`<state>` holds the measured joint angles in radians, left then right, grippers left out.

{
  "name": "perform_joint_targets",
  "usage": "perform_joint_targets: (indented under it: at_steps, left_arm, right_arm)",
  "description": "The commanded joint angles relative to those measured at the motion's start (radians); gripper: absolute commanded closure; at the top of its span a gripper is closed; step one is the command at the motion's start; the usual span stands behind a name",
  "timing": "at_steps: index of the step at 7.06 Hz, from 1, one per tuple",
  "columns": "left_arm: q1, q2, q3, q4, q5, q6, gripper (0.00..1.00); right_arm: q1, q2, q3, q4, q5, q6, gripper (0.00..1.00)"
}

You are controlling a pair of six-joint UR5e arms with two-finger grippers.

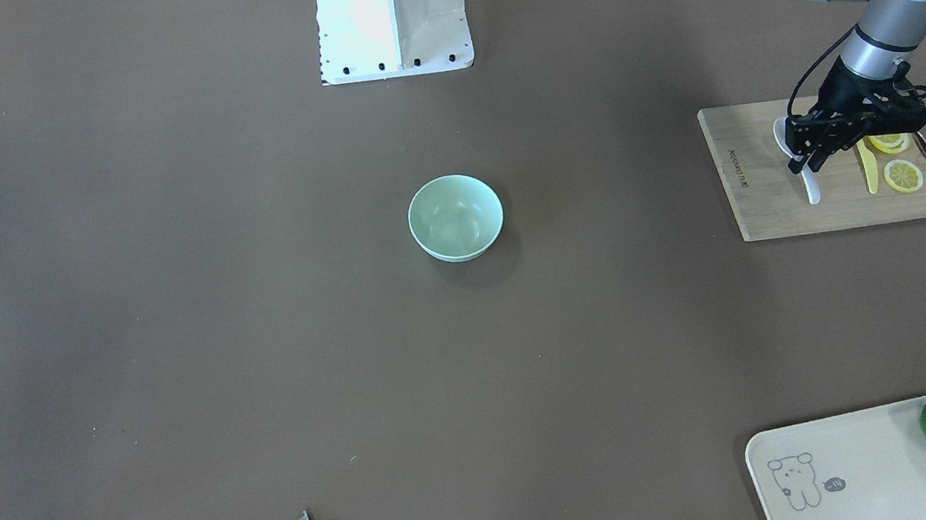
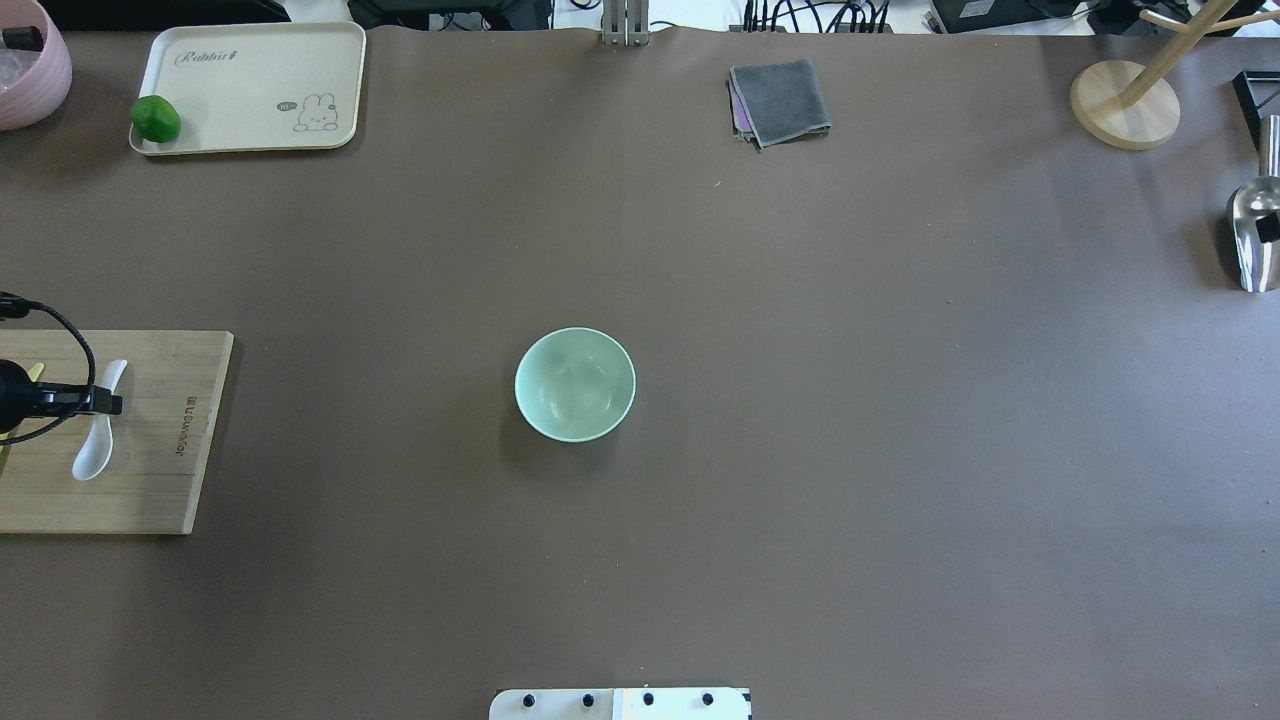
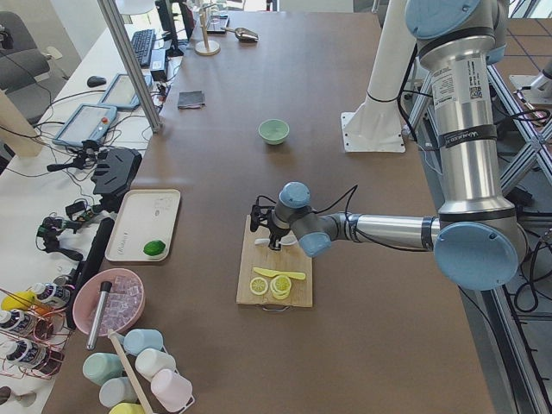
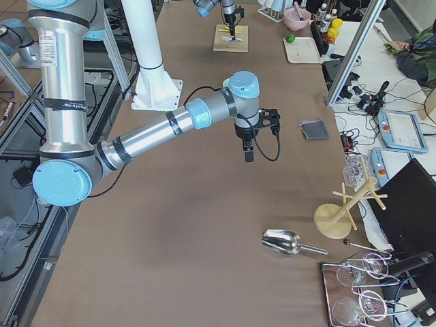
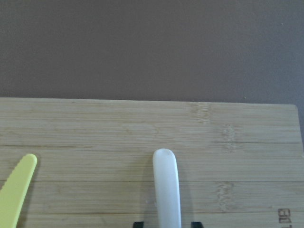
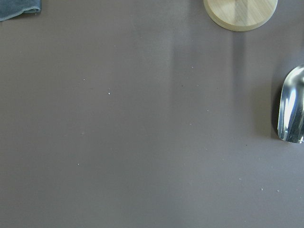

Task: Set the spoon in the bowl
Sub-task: 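Lower the left gripper onto the white spoon on the cutting board and grasp it, then lift the white spoon with the left gripper and carry it over the bowl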

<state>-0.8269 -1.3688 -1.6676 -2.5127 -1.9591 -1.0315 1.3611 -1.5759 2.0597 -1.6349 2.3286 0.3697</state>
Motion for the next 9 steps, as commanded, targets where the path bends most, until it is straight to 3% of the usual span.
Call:
perform_joint_targets:
  at_steps: [1,3,5,7,9]
  left_arm:
    - [0.000,-0.018,-0.014,0.000,-0.006,-0.015,1.00]
    - [-0.001,-0.096,-0.053,0.024,-0.014,-0.089,1.00]
    - [0.003,-0.308,-0.055,0.088,-0.001,-0.377,1.00]
    - [0.133,-0.494,-0.051,0.219,0.133,-0.520,1.00]
    - [0.289,-0.738,-0.047,0.482,0.292,-0.654,1.00]
  right_arm:
    - [0.001,-0.001,-0.001,0.001,-0.002,-0.002,0.00]
    - [0.001,-0.016,0.000,0.001,-0.003,-0.002,0.00]
    - [0.004,-0.032,0.004,0.003,-0.009,-0.003,0.00]
    - [0.019,-0.068,0.010,0.004,-0.011,-0.005,0.00]
    - [0.019,-0.082,0.005,0.003,-0.012,-0.003,0.00]
